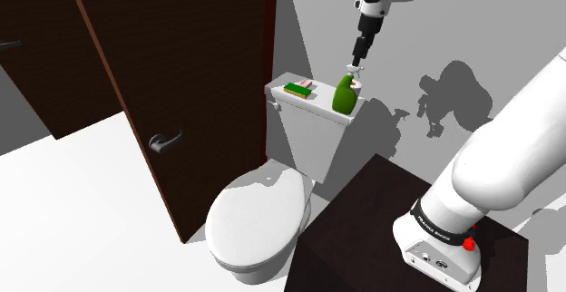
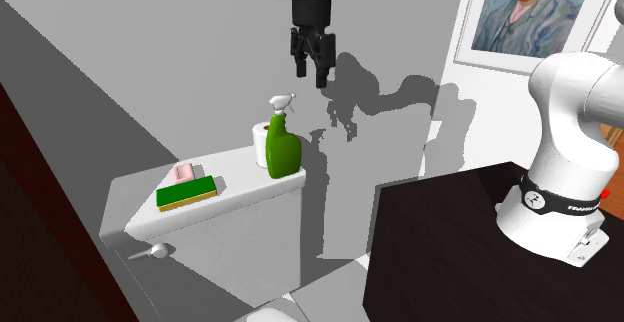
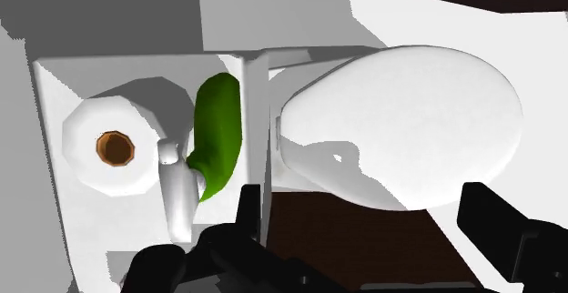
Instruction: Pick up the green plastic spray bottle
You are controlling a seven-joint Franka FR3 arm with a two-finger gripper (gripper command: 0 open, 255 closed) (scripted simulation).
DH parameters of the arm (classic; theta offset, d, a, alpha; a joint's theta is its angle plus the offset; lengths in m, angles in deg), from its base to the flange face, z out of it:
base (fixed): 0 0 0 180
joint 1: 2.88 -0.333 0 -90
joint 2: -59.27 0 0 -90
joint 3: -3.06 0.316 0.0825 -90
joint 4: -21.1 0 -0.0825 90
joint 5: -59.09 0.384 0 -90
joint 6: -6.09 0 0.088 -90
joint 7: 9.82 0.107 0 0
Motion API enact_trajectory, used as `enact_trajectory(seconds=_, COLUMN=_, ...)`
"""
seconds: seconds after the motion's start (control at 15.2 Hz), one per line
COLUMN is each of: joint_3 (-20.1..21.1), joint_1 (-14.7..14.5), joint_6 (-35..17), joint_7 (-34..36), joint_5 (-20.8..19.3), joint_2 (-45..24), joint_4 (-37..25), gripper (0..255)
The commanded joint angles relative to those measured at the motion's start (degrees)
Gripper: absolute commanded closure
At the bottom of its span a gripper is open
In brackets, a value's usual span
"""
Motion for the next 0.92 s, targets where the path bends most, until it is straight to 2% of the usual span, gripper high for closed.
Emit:
enact_trajectory(seconds=0.0, joint_3=-1.52, joint_1=0.62, joint_6=-1.21, joint_7=-3.51, joint_5=2.83, joint_2=-4.69, joint_4=-3.24, gripper=0)
enact_trajectory(seconds=0.46, joint_3=-3.08, joint_1=5.88, joint_6=-0.86, joint_7=-14.21, joint_5=13.68, joint_2=-20.95, joint_4=-17.61, gripper=0)
enact_trajectory(seconds=0.86, joint_3=-2.57, joint_1=6.2, joint_6=-4.92, joint_7=-14.94, joint_5=14.73, joint_2=-22.51, joint_4=-14.9, gripper=0)
